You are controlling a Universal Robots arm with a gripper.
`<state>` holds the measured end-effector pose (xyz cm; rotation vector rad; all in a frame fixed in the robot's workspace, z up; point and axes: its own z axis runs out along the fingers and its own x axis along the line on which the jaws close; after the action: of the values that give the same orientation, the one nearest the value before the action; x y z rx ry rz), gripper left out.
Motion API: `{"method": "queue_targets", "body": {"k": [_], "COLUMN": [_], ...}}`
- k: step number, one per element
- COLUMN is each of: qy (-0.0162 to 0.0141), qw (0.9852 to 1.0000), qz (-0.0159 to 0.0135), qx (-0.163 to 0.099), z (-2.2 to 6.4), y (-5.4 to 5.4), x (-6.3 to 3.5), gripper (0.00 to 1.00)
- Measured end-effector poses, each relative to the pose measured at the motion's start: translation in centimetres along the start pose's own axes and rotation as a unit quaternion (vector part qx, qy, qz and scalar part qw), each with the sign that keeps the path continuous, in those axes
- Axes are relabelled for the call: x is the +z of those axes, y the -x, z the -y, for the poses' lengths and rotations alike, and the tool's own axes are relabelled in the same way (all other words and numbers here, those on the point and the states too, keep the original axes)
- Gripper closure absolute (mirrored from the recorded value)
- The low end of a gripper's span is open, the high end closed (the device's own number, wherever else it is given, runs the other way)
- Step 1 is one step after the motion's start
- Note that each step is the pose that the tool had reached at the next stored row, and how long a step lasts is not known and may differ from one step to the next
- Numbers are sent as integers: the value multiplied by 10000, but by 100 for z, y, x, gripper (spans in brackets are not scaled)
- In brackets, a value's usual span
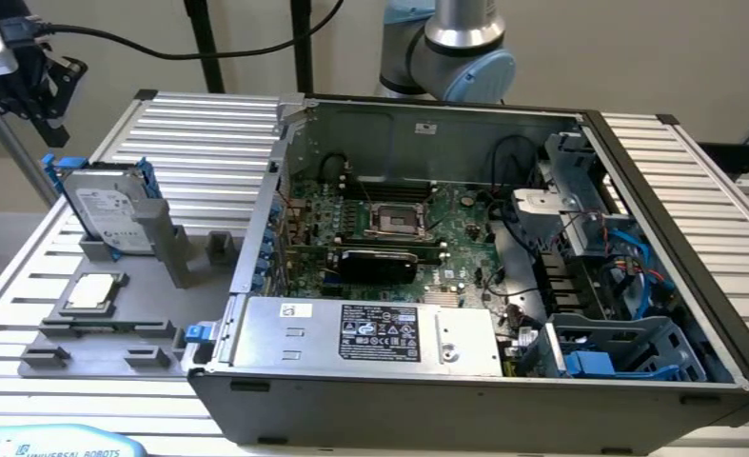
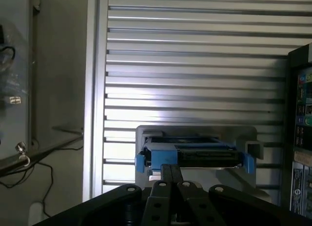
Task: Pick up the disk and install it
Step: 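Reach for the disk, then pick up the disk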
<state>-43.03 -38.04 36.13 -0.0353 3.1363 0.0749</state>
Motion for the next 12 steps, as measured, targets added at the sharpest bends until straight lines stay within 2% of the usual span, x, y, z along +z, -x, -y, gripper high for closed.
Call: {"method": "queue_targets", "body": {"k": [12], "qy": [1], "qw": [9999], "qz": [-13], "qx": [-150], "z": [0], "y": [1], "x": [0], "gripper": [89]}}
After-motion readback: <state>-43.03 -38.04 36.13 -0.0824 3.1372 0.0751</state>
